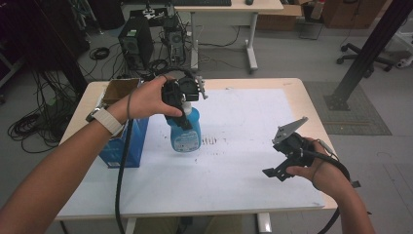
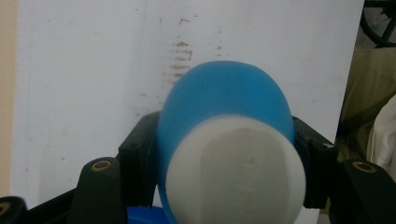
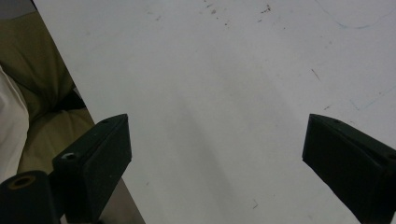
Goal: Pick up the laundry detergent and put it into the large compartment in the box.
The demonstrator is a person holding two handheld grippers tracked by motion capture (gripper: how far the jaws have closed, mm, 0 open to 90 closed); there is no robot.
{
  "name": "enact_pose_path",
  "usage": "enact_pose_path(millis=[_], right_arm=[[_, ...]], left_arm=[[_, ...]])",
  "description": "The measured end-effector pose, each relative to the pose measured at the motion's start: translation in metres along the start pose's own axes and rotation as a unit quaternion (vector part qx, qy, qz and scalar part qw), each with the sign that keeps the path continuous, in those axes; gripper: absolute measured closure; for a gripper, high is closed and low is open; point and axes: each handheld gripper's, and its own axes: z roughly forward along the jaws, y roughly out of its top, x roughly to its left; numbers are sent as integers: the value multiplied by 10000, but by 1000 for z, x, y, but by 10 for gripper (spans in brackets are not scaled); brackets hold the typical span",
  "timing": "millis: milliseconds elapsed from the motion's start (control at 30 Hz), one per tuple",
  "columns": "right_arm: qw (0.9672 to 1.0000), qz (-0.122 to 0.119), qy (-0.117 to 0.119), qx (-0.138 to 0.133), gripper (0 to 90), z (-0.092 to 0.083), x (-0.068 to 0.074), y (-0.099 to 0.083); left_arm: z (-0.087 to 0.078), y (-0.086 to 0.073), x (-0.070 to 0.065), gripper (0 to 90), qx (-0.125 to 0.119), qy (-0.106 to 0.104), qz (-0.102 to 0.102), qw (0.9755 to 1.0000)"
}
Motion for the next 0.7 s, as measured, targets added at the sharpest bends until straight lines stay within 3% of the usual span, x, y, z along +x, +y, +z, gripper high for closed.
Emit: enact_pose_path(millis=[467,700], right_arm=[[10000,-95,-8,-15,82,-3,1,4],[9999,-151,-10,-43,82,-5,1,7]], left_arm=[[-23,1,-5,374,40,30,-425,9991],[-30,0,-4,374,8,81,-767,9970]])
